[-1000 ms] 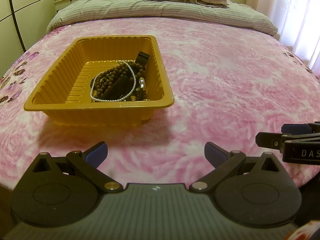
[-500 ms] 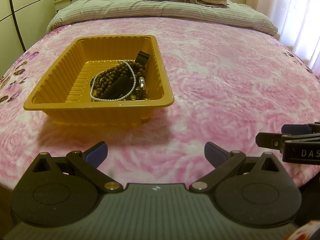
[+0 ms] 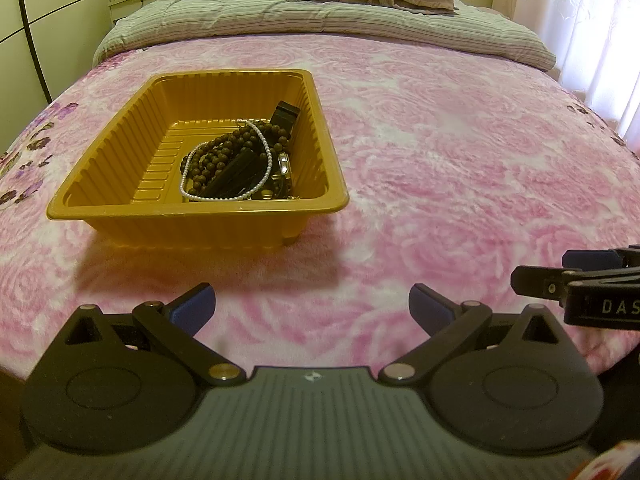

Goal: Organize jewelry

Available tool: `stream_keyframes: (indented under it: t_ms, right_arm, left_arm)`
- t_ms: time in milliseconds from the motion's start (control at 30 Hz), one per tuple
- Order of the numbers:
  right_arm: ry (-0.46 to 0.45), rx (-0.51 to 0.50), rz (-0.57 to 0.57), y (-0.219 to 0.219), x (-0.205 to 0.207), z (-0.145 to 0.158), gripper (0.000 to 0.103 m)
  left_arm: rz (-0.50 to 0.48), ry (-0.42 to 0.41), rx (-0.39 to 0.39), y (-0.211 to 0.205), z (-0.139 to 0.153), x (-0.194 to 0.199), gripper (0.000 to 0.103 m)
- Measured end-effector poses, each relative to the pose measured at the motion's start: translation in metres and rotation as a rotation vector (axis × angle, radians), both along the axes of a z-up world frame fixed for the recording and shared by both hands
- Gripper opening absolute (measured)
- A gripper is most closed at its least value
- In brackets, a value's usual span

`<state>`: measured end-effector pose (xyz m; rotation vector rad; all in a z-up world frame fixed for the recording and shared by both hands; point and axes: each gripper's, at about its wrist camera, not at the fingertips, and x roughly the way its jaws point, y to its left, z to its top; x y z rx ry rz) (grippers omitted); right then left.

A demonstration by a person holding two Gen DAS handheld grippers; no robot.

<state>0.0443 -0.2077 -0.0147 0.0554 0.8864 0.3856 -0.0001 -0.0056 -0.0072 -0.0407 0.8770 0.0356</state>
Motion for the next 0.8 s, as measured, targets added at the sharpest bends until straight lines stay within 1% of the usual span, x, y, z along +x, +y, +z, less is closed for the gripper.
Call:
stream_keyframes:
  t_ms: [633,800]
  right_arm:
    - [0.001,0.001,0.0,0.0001,0.0005,-0.0003,0.073]
    - [0.001,0.002,-0.001,-0.0011,-0.0009,-0.0027,0.073]
  left_arm:
    - [-0.002,-0.003,0.002,-0.0003,-0.0009,-0.0006,0.103]
    - [0.002,-0.042,0.012,-0.0007,-0.0023,-0.0048,0.103]
